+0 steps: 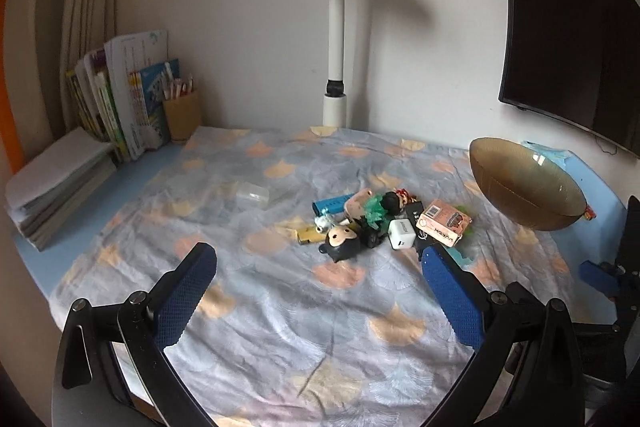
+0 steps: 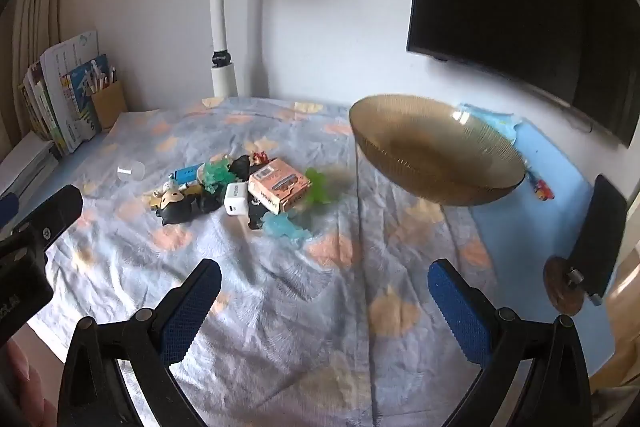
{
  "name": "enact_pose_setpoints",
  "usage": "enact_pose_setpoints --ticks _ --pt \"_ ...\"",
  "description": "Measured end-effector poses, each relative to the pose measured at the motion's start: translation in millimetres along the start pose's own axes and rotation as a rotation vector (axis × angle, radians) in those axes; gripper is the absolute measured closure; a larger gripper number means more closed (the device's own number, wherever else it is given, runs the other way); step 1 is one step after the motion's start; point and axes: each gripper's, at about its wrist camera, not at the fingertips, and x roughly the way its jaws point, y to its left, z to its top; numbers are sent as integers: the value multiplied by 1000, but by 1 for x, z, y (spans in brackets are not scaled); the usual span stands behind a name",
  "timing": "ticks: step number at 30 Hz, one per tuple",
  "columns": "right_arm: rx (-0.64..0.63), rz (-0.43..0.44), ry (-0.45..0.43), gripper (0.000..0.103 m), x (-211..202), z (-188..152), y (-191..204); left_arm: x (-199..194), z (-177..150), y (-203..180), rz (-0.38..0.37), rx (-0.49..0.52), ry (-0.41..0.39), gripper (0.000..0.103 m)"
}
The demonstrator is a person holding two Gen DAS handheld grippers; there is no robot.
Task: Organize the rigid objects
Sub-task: 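Move both grippers toward the pile of small items on the bed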
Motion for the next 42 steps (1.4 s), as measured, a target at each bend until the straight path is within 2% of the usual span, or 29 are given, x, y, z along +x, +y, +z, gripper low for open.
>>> enact_pose_setpoints --ticks 5,8,13,15,19,21,22,24,25,28,30,31,34,37,39,42 --pt "3 28 31 0 11 1 -5 16 -4 -3 -40 -7 40 1" --pt "-16 6 46 0 20 3 0 31 -9 -4 -60 -19 93 1" --pt "-31 23 86 0 38 3 -4 51 -9 -1 -132 -62 168 1" --pt "-33 41 101 0 43 6 -5 58 -7 0 -139 -62 191 1" --pt "-68 94 72 0 43 20 -13 73 -5 7 -128 -49 233 1" --pt "-96 116 3 0 49 29 -9 84 -4 16 -162 -103 279 1" --pt "-115 124 3 0 51 34 -9 90 -4 20 -185 -134 304 1" --pt "-161 167 45 0 60 47 -7 101 -3 26 -200 -179 339 1" --pt "-187 187 70 0 66 53 -4 106 -3 26 -182 -179 348 1" --pt "-241 243 117 0 87 68 8 114 3 21 -133 -130 342 2" --pt "-250 262 165 1 102 73 14 125 7 20 -146 -120 344 2" --pt "-255 273 170 5 108 75 18 130 8 22 -160 -131 355 2" --pt "-290 300 194 14 125 79 28 156 7 27 -198 -188 414 14" --pt "-305 310 221 19 139 78 33 175 0 19 -195 -178 457 27" --pt "-310 312 240 20 151 77 34 182 -3 12 -197 -165 469 35" --pt "-320 300 249 22 160 75 34 183 -4 3 -186 -131 450 41"
